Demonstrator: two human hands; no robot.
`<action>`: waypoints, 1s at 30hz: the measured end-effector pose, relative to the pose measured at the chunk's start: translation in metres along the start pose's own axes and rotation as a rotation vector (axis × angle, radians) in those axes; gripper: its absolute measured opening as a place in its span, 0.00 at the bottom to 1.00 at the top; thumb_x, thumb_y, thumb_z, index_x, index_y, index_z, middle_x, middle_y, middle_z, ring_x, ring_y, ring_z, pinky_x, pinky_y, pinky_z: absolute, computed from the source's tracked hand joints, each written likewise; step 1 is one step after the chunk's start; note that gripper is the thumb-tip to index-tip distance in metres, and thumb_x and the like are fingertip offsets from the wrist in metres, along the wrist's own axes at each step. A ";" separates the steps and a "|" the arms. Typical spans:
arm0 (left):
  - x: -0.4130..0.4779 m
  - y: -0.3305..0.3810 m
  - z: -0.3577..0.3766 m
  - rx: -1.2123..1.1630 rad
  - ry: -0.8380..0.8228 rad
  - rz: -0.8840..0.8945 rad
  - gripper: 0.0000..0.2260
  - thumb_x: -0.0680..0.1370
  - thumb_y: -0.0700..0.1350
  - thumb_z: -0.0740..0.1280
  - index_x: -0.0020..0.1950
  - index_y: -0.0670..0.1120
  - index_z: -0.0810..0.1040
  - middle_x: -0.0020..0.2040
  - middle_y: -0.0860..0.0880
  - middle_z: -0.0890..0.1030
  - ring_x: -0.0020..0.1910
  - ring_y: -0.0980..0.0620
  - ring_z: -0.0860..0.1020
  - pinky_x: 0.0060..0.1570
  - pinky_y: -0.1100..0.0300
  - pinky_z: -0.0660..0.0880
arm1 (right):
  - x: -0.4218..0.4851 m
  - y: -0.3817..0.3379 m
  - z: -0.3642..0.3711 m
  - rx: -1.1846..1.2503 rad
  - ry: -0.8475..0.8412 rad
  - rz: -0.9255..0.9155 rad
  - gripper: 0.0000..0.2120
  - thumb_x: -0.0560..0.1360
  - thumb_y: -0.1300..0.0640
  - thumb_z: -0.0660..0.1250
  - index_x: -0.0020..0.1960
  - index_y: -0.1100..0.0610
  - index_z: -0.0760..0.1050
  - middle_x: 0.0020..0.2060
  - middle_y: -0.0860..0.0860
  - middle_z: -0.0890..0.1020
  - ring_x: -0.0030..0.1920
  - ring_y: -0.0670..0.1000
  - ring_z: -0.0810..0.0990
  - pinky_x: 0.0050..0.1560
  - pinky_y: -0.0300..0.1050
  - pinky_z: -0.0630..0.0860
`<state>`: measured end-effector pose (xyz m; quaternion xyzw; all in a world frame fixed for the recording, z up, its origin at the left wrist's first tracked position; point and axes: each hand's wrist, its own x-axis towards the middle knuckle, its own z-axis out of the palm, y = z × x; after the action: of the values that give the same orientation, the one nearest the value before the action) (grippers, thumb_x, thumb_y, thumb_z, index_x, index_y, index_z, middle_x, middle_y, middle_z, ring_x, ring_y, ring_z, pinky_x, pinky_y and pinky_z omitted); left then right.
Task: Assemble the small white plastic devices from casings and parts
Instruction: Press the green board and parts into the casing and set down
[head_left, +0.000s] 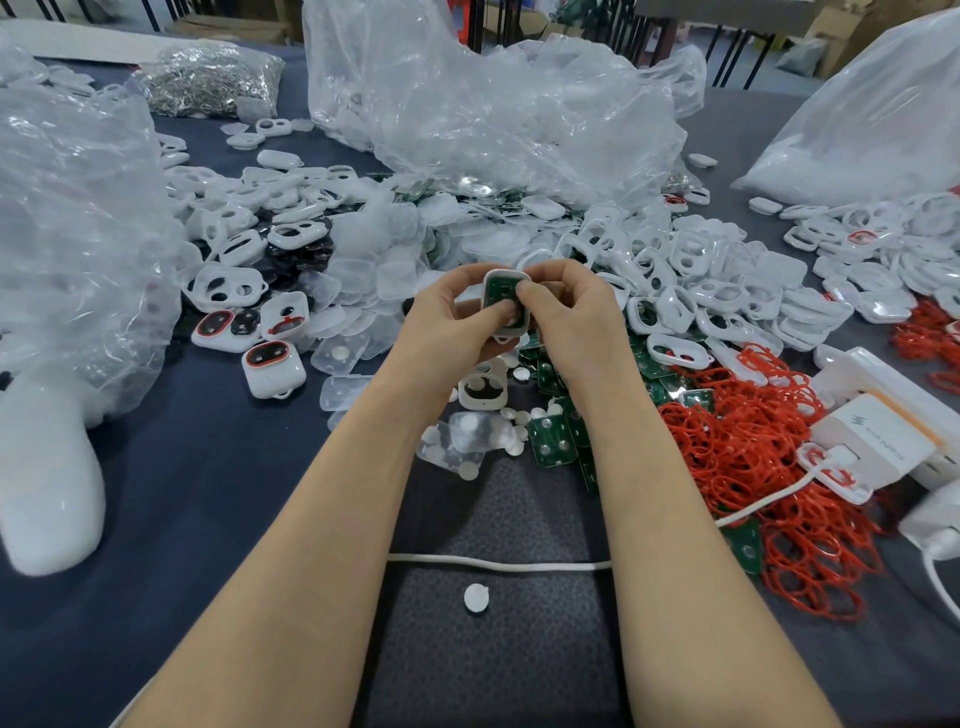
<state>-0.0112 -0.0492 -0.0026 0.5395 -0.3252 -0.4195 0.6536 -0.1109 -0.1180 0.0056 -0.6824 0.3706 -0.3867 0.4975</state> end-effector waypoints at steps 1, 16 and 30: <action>0.000 0.000 0.000 0.006 0.003 0.009 0.11 0.78 0.34 0.65 0.54 0.48 0.78 0.40 0.49 0.85 0.42 0.52 0.83 0.46 0.60 0.81 | 0.000 0.000 0.000 -0.008 0.000 -0.004 0.05 0.76 0.60 0.65 0.43 0.53 0.75 0.32 0.48 0.75 0.35 0.45 0.73 0.35 0.37 0.73; -0.001 -0.001 0.003 0.016 0.025 0.009 0.12 0.78 0.34 0.65 0.59 0.45 0.78 0.41 0.48 0.85 0.42 0.53 0.83 0.47 0.60 0.81 | 0.002 0.003 -0.001 -0.006 0.005 -0.015 0.05 0.76 0.61 0.65 0.42 0.54 0.76 0.31 0.47 0.74 0.32 0.43 0.72 0.34 0.35 0.72; 0.022 0.023 0.088 -0.180 0.029 -0.051 0.10 0.78 0.32 0.64 0.51 0.48 0.75 0.56 0.40 0.79 0.48 0.46 0.83 0.42 0.60 0.81 | 0.023 0.005 -0.114 -0.414 0.477 0.062 0.12 0.77 0.62 0.59 0.55 0.56 0.79 0.49 0.51 0.81 0.50 0.50 0.77 0.42 0.35 0.65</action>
<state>-0.0745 -0.1055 0.0374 0.4926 -0.2629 -0.4555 0.6933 -0.2042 -0.1845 0.0277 -0.6475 0.5683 -0.4369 0.2586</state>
